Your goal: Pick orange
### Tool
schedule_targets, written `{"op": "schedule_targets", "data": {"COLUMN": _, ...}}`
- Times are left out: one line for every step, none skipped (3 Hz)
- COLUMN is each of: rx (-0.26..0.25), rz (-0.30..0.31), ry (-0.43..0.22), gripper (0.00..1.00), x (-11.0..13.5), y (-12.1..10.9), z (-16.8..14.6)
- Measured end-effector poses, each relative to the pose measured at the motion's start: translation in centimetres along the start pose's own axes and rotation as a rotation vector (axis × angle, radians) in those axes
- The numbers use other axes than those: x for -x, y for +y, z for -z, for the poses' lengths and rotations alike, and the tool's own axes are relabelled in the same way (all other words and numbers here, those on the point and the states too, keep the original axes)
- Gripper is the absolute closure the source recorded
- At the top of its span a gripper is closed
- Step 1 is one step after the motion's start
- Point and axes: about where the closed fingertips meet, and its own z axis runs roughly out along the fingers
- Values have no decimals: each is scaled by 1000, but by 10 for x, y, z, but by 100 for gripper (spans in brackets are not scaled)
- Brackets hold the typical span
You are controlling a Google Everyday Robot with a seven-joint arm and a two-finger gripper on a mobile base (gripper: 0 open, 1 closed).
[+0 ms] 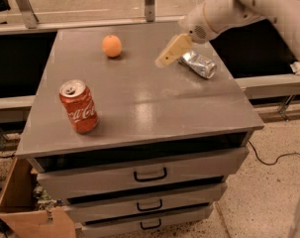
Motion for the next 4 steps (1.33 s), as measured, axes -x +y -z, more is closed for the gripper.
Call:
{"op": "schedule_targets", "data": {"rx": -31, "rz": -9, "ry": -71, "gripper": 0, "x": 15, "y": -17, "z": -48}}
{"op": "schedule_targets", "data": {"rx": -75, "rz": -45, "ry": -137, "gripper": 0, "x": 26, "y": -40, "z": -90}}
{"op": "schedule_targets", "data": {"rx": -90, "rz": -76, "ry": -190, "gripper": 0, "x": 42, "y": -55, "z": -122}}
{"op": "schedule_targets", "data": {"rx": -66, "rz": -117, "ry": -235, "gripper": 0, "x": 56, "y": -55, "z": -153}}
